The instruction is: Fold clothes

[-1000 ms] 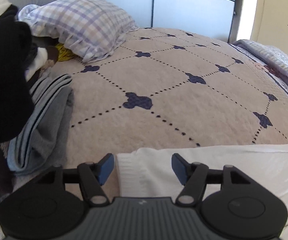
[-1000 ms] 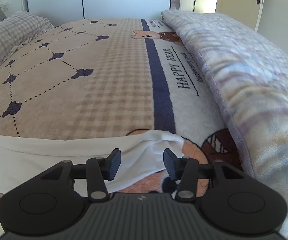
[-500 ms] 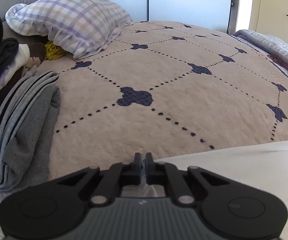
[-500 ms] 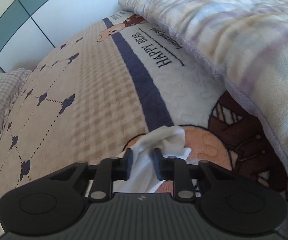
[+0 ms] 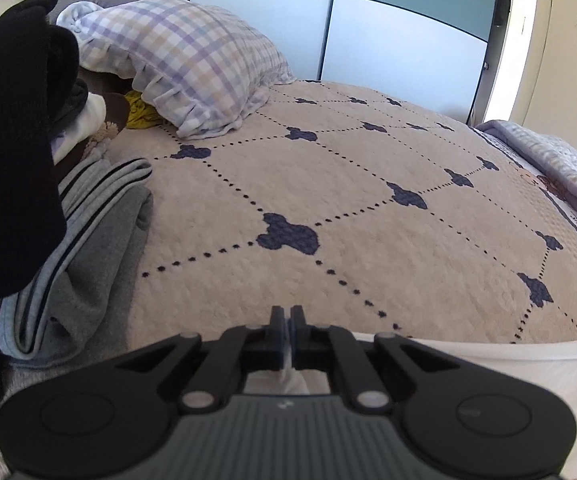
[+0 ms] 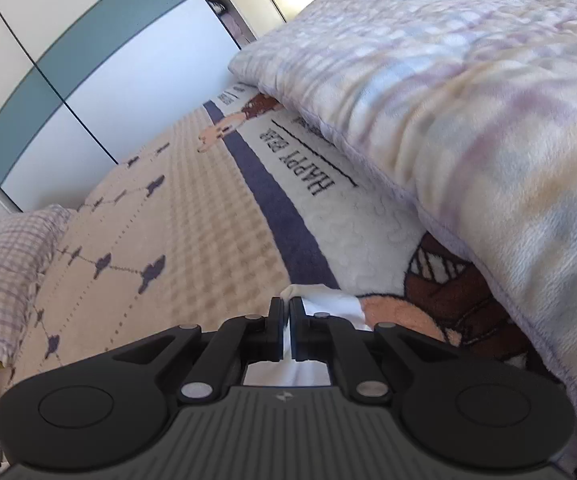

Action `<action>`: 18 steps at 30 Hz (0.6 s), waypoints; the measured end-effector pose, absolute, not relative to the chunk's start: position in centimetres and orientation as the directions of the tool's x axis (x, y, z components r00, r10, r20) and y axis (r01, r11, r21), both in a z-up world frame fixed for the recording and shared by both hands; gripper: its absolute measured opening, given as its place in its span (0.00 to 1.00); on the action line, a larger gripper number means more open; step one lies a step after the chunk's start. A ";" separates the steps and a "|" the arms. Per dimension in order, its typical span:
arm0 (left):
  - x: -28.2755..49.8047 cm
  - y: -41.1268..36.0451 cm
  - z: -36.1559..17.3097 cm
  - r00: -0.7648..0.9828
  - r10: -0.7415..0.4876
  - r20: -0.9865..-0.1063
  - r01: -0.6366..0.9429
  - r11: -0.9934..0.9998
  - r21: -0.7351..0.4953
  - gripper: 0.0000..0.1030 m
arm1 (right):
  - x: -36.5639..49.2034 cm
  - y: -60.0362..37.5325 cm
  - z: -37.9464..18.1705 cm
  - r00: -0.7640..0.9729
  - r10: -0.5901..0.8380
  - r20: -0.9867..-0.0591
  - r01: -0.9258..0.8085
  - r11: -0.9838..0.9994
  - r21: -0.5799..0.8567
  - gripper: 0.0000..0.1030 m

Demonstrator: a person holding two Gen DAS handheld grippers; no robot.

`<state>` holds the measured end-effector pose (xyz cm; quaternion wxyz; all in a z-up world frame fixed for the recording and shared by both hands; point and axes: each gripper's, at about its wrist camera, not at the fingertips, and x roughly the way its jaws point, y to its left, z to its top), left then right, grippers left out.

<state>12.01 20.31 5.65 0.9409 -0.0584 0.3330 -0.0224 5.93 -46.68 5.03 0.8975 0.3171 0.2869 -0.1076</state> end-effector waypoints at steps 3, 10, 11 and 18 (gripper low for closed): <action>11.7 20.4 6.4 0.788 -0.082 -0.610 0.000 0.991 -0.133 0.02 | 5.0 -46.7 6.7 0.851 -0.011 -0.525 0.346 0.764 0.545 0.03; 9.2 21.1 8.3 0.815 -0.087 -0.573 -0.028 0.982 -0.189 0.02 | 2.0 -47.6 8.0 0.876 -0.034 -0.482 0.358 0.715 0.600 0.03; 8.6 21.1 8.7 0.819 -0.087 -0.567 -0.029 0.981 -0.191 0.02 | 1.7 -47.6 7.9 0.873 -0.035 -0.486 0.366 0.706 0.607 0.03; 4.5 21.7 10.2 0.839 -0.082 -0.537 -0.038 0.977 -0.208 0.02 | -1.5 -46.1 8.4 0.876 -0.022 -0.482 0.361 0.692 0.625 0.03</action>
